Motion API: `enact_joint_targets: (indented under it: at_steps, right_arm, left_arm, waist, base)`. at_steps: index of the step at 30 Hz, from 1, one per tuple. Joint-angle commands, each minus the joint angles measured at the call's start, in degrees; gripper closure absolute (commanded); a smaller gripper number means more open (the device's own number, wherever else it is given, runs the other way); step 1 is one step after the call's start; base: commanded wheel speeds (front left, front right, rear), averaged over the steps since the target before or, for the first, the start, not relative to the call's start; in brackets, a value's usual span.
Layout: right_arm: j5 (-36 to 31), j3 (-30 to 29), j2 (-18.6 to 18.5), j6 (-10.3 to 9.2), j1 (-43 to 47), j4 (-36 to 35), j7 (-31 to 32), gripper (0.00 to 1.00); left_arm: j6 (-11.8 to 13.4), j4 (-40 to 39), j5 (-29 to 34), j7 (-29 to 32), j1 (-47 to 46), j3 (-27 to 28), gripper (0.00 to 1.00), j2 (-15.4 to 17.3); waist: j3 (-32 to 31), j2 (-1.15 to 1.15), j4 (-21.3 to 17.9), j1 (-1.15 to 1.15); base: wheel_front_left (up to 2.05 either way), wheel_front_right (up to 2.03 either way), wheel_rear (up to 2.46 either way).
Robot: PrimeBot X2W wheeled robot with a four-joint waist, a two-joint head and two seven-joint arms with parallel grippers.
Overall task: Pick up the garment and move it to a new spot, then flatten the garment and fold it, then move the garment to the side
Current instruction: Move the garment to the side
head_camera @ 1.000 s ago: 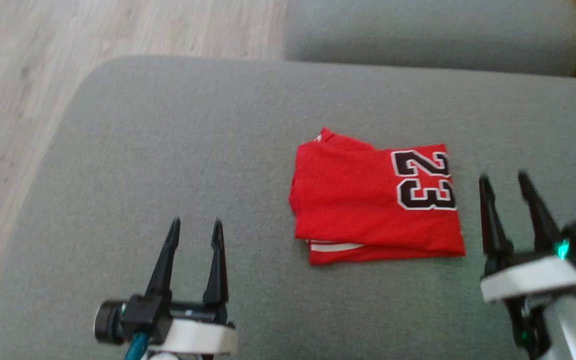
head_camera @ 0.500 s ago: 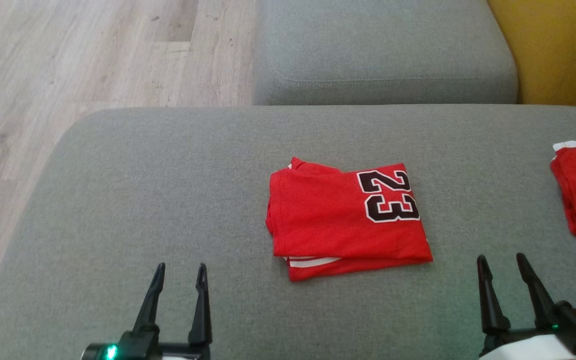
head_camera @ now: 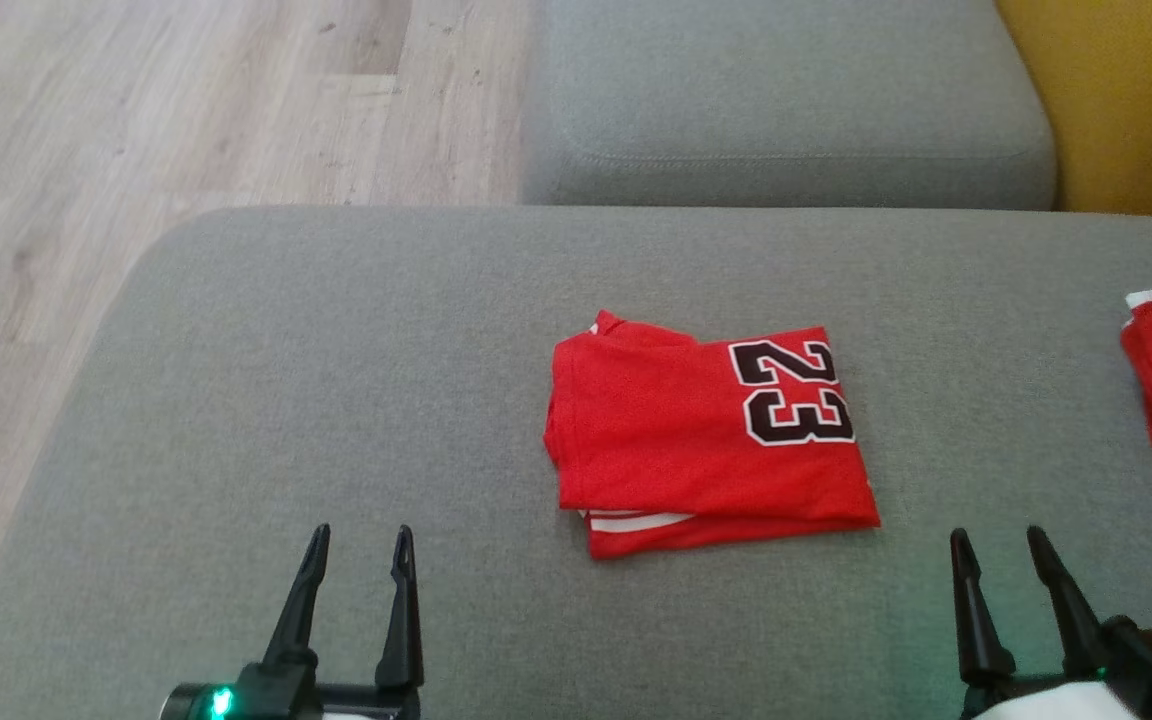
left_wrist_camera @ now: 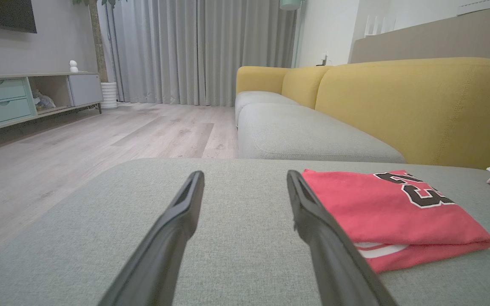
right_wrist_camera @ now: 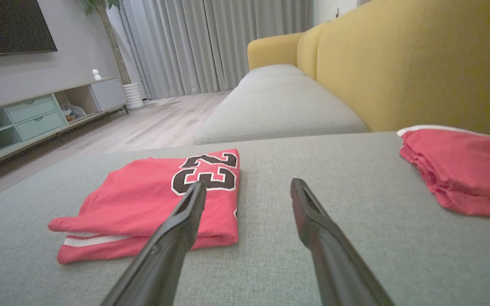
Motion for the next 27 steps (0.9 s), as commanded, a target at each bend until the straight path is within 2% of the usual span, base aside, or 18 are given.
enact_joint_targets:
  at_steps: [1, 7, 15, 20, 21, 23, 24, 27]
  right_arm:
    - [1.03, 1.4, -0.6, -0.04, -2.78, -0.48, -0.62, 0.0]
    - [6.75, 3.01, -1.8, -0.04, -10.9, 11.24, -0.39, 0.0]
    - [14.86, 5.51, -6.5, -0.04, -27.67, 26.97, 8.46, 0.0]
    - [18.47, 8.66, -7.96, -0.04, -32.35, 32.5, 12.23, 0.0]
    - [19.66, 9.78, -8.07, -0.04, -33.01, 33.36, 12.89, 0.16]
    - [21.45, 11.76, -8.51, -0.04, -33.89, 34.46, 12.79, 0.95]
    - [21.94, 12.5, -8.92, -0.04, -34.23, 34.91, 12.05, 1.0]
    - [22.58, 13.86, -10.31, -0.04, -35.38, 36.54, 9.16, 1.0]
  left_arm:
    - [-0.05, -2.23, 0.59, -0.3, -2.15, 1.85, 0.0, -0.25]
    - [0.29, -3.15, 0.59, -0.3, -3.33, 0.19, 0.0, -0.25]
    - [1.69, -4.35, -0.77, -0.3, -6.44, -3.8, 0.0, -0.26]
    - [2.65, -4.41, -1.57, -0.3, -8.02, -5.14, 0.0, -0.26]
    - [2.88, -4.39, -1.7, -0.3, -8.3, -5.3, 0.0, -0.26]
    - [3.3, -4.35, -1.86, -0.3, -8.62, -5.51, 0.0, -0.26]
    - [3.46, -4.34, -1.89, -0.3, -8.7, -5.52, 0.0, -0.26]
    - [4.05, -4.42, -1.77, -0.3, -8.68, -5.1, 0.0, -0.26]
  waist:
    - [0.67, 0.0, 0.69, 0.0]
    - [3.72, 0.0, 3.58, 0.0]
    - [10.26, 0.0, 8.06, 0.0]
    - [12.43, 0.0, 9.57, 0.0]
    - [12.73, 0.0, 9.71, 0.0]
    - [13.05, 0.0, 9.78, 0.0]
    - [13.15, 0.0, 9.71, 0.0]
    - [13.37, 0.0, 8.37, 0.0]
  base:
    - [0.0, 0.0, 0.0]
    - [0.0, 0.0, 0.0]
    - [0.0, 0.0, 0.0]
    - [0.0, 0.0, 0.0]
    - [0.0, 0.0, 0.0]
    - [0.0, 0.0, 0.0]
    - [0.0, 0.0, 0.0]
    - [0.0, 0.0, 0.0]
